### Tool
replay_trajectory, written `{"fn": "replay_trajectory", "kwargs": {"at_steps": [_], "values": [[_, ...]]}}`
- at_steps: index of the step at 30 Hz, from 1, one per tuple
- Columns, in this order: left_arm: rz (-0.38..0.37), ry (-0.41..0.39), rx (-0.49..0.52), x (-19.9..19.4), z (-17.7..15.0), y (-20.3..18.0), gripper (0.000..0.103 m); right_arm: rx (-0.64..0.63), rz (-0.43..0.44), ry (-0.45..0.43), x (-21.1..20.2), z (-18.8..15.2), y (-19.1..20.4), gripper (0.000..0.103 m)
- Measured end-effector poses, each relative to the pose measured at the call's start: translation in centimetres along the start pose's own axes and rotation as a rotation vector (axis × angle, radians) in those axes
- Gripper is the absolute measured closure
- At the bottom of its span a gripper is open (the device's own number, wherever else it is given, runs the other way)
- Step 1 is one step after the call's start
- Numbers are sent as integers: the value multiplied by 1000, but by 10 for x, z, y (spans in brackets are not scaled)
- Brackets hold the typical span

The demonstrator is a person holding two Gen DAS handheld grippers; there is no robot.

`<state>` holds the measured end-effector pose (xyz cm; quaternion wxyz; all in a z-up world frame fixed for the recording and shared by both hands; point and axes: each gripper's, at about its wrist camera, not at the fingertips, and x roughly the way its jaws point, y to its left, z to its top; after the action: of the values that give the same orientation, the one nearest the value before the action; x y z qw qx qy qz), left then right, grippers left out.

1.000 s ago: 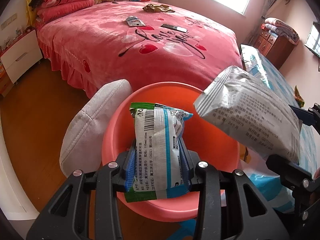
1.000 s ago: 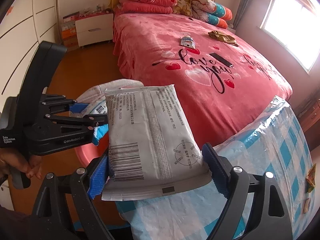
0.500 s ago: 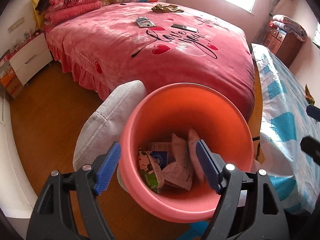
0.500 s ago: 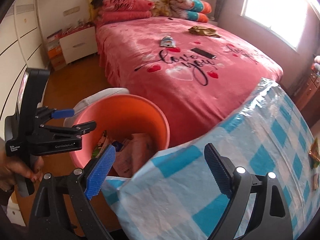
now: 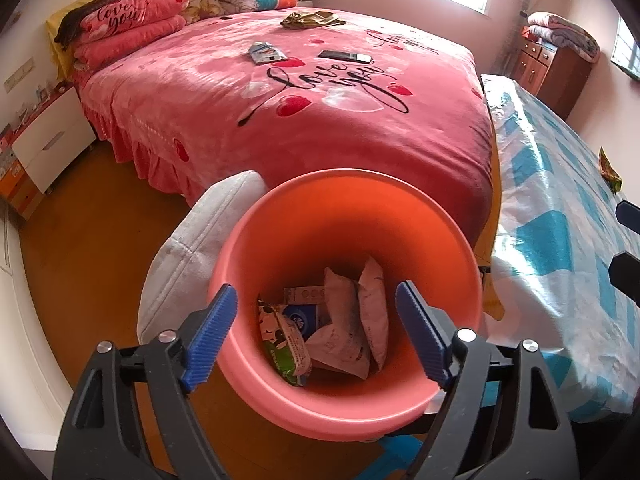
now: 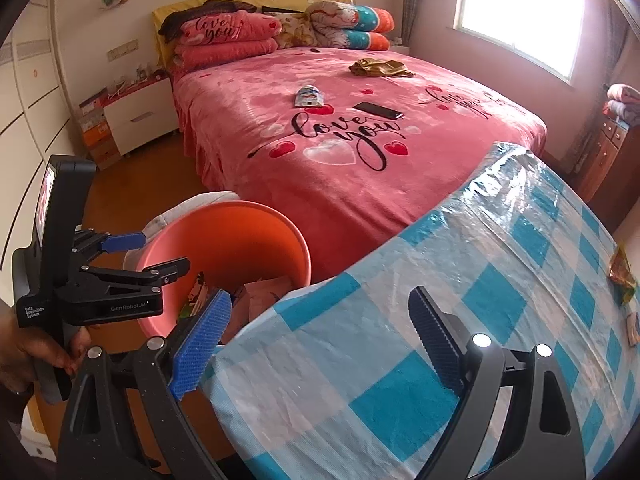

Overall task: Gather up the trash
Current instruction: 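Move both open tools back over the remaining table items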

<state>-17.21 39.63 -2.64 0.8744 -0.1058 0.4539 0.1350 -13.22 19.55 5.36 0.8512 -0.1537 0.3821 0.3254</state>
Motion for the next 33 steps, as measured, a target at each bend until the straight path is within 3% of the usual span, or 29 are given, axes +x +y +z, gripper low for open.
{"fn": "replay_trajectory", "kwargs": {"at_steps": [10, 33], "values": [[35, -24, 50, -15, 11, -26, 12, 92, -1, -16, -14, -13, -28, 10], [108, -94, 224, -55, 27, -105, 11, 302, 0, -109, -46, -56, -106, 10]]}}
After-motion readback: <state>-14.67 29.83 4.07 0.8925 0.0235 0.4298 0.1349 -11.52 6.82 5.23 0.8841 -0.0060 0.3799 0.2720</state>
